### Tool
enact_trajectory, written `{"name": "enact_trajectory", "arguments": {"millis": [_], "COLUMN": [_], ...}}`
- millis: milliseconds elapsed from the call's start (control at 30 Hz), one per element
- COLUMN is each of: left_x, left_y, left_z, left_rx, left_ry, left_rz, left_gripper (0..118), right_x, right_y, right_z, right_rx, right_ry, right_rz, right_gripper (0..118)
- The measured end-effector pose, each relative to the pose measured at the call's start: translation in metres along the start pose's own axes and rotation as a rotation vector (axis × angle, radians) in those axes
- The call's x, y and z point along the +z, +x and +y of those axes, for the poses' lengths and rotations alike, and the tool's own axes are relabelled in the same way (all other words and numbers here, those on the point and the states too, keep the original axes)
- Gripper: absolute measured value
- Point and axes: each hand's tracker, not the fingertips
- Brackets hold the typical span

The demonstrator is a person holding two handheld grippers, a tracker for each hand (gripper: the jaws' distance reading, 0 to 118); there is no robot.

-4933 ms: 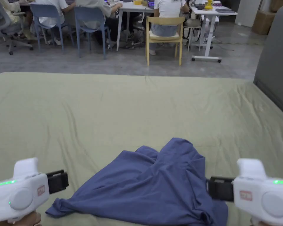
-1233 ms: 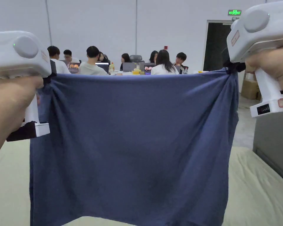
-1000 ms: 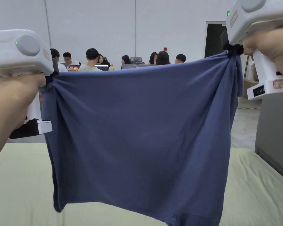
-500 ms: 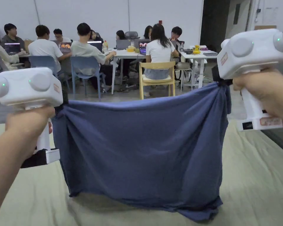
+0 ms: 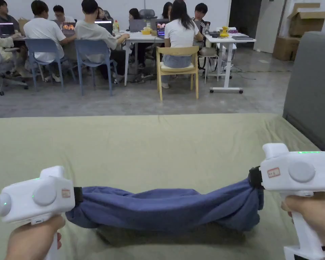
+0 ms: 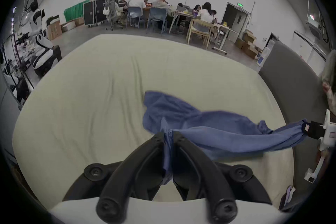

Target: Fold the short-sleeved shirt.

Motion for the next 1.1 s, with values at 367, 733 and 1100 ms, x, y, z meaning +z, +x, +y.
{"name": "enact_trajectory", "arguments": {"millis": [367,733,1100], "left_x": [0.054,0.042,0.014], "left_y": [-0.02,-0.057,-0.06], "left_z": [-0.129,-0.205,-0.229], "left_rx": [-0.071,-0.072,-0.182], "left_ry": [-0.071,-0.194,-0.281], "left_rz": [-0.029,-0.005,0.037], "left_gripper": [5,5,5], "right_x": [0.042,0.041,0.003], "right_y": [0.008,0.023,0.024], "right_z": [-0.12,-0.212,-0.255], "right_rx": [0.052,0.018,0.065], "right_ry": [-0.076,-0.258,-0.398], "right_rz": [0.046,0.01,-0.023], "right_gripper": [6,6,6]}}
